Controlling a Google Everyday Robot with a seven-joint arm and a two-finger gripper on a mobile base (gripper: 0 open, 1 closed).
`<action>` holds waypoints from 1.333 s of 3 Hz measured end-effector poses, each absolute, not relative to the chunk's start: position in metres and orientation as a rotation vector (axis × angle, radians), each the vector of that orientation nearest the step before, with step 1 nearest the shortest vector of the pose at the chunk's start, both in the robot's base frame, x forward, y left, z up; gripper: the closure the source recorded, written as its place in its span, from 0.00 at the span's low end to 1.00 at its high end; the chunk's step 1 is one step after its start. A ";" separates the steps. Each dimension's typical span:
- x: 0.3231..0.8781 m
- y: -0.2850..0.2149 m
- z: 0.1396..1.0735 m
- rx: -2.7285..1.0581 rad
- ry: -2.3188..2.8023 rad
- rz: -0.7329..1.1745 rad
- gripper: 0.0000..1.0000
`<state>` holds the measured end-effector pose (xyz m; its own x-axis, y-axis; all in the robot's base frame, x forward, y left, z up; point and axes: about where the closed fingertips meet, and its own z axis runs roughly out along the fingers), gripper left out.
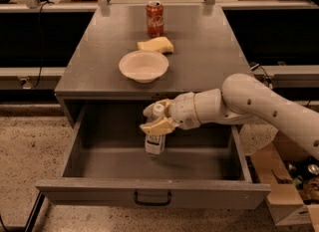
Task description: Place blue plastic bottle into top drawer
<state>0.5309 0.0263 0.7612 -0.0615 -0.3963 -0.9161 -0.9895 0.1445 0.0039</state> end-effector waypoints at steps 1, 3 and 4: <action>0.531 0.031 0.759 -1.387 1.590 0.907 0.59; 0.529 0.036 0.759 -1.395 1.585 0.914 0.05; 0.528 0.037 0.761 -1.400 1.583 0.915 0.00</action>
Offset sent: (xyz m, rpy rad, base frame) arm 0.0001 0.0051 -0.0019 -0.0040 -0.0008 0.0112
